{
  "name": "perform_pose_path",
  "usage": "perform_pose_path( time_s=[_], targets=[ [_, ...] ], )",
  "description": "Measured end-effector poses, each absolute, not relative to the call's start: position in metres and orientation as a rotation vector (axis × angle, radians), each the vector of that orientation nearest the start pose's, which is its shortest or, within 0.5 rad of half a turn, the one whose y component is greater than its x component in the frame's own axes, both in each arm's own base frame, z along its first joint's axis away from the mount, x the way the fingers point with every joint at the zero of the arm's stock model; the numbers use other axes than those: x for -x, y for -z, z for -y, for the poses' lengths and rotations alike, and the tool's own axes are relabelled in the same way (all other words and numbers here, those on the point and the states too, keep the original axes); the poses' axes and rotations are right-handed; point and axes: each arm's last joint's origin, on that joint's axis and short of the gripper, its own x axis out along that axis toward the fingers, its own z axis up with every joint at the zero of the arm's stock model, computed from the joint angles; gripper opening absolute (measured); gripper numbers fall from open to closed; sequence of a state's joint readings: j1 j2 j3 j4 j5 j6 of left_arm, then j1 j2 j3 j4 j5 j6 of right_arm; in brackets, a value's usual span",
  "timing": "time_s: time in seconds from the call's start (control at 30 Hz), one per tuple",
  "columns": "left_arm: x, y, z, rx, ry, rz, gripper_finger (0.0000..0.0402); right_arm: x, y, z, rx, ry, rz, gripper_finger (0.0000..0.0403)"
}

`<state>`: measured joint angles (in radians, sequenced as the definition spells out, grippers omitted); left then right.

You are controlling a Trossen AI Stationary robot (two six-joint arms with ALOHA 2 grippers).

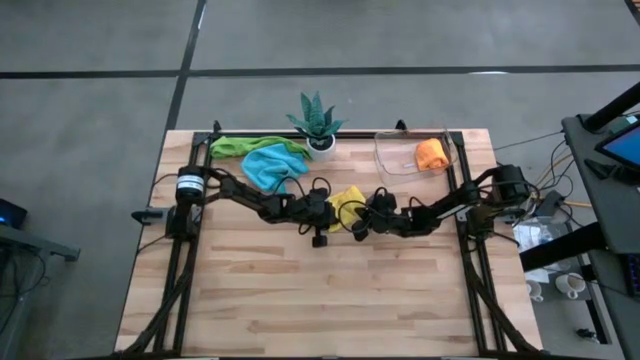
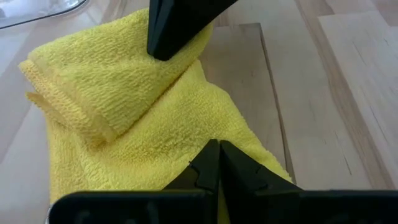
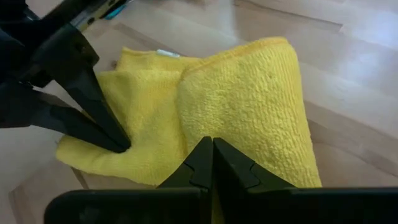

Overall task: Roll microfiber towels into tight, uniform cylinder then place into a basket
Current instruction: Roll the yellow microfiber cloth

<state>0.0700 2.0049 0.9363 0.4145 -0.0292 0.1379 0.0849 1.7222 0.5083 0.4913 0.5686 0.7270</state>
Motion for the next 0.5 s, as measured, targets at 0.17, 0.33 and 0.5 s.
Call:
perform_pose_path(
  time_s=[0.17, 0.33, 0.5],
  targets=[
    [-0.377, -0.099, -0.026, -0.094, 0.02, -0.656, 0.0, -0.273, -0.097, -0.007, -0.461, 0.683, -0.465, 0.0009],
    [-0.376, -0.098, -0.019, -0.08, 0.086, -0.655, 0.0, -0.275, -0.098, -0.007, -0.465, 0.683, -0.456, 0.0009],
    [-0.376, -0.098, -0.015, -0.083, 0.096, -0.654, 0.0, -0.278, -0.101, -0.005, -0.486, 0.695, -0.438, 0.0009]
  ],
)
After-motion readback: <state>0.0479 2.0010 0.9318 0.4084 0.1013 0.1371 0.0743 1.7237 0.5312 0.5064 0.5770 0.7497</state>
